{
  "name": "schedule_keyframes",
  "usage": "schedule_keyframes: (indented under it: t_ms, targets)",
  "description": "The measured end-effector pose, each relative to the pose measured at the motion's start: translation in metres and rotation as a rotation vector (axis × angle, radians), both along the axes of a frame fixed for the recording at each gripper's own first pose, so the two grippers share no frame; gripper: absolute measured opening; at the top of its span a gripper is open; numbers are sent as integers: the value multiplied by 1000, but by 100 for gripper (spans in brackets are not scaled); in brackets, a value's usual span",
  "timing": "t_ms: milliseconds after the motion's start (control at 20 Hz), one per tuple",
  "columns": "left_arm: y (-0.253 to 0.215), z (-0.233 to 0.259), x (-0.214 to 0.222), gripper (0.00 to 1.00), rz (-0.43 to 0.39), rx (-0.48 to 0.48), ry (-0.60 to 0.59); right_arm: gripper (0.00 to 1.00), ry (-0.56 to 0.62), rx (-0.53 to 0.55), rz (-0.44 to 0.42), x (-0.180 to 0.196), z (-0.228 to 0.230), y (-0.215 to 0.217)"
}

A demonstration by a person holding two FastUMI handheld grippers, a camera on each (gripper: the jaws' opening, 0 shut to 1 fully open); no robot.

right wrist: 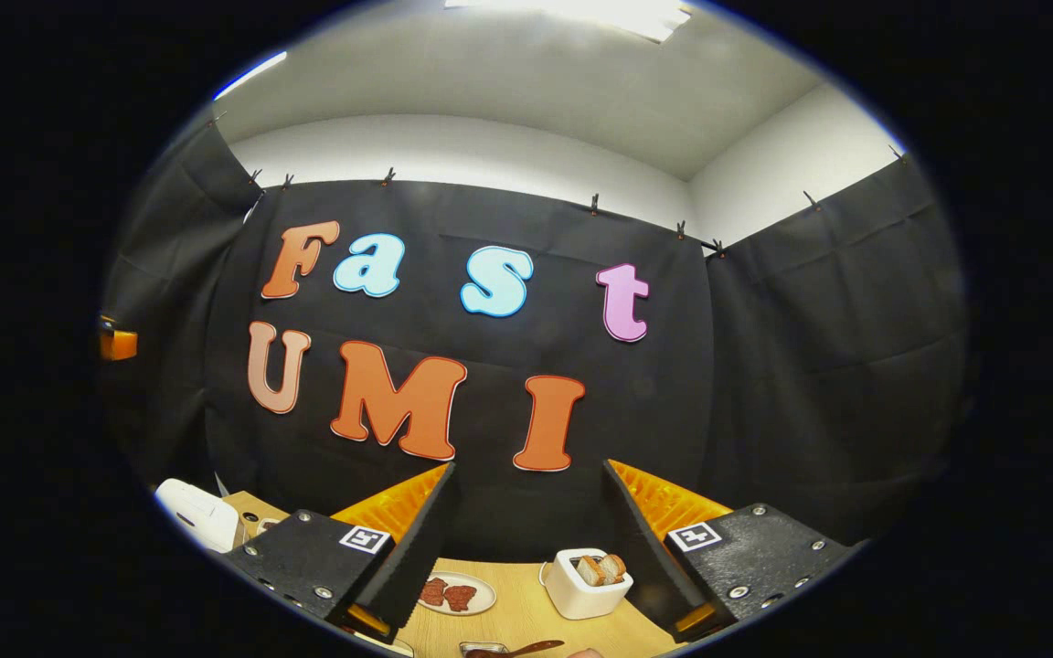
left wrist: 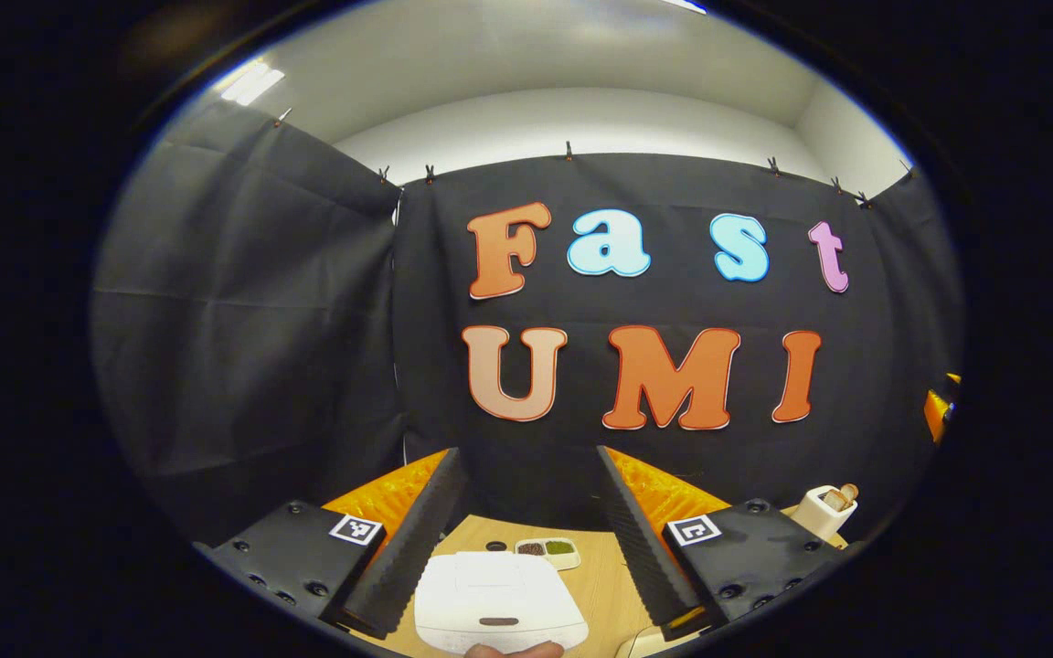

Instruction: Close the left gripper, press the button to open the rice cooker; take a wooden spoon from the chopstick holder with the right hand, scoop a spoonful of rice and pour it into the rice cooker, then put the wooden spoon back into the chopstick holder.

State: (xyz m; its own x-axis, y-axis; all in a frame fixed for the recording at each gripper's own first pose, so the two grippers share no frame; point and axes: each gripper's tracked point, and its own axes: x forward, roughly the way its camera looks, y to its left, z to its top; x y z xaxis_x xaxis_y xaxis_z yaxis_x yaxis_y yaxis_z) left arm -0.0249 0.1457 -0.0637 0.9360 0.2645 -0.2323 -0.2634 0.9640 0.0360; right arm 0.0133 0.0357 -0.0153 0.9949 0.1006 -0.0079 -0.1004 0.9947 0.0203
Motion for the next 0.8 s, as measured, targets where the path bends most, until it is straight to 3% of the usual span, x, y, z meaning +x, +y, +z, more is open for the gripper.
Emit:
schedule_keyframes:
  t_ms: [150, 350, 400, 450, 500, 650, 700, 750, 800]
  targets:
    - [9, -21, 6, 99, 1, -27, 67, 95, 16, -12, -20, -1, -8, -5]
    - [29, -66, 8, 46, 55, -67, 217, 95, 39, -36, -59, -7, -18, -15]
    - [29, -82, 6, 18, 58, -100, 272, 95, 48, -38, -68, -7, -21, -17]
    - [27, -98, 3, 10, 58, -145, 330, 95, 60, -40, -79, -9, -25, -20]
    - [25, -116, 1, 6, 49, -193, 391, 95, 72, -42, -91, -10, -28, -25]
    - [24, -162, -2, 5, 46, -296, 561, 95, 97, -43, -131, -15, -35, -35]
    - [22, -176, -8, 12, 45, -323, 612, 95, 103, -43, -143, -17, -37, -38]
    - [21, -188, -12, 5, 47, -349, 661, 95, 109, -42, -154, -19, -38, -41]
    - [22, -208, -17, 6, 54, -373, 722, 95, 116, -41, -162, -20, -41, -42]
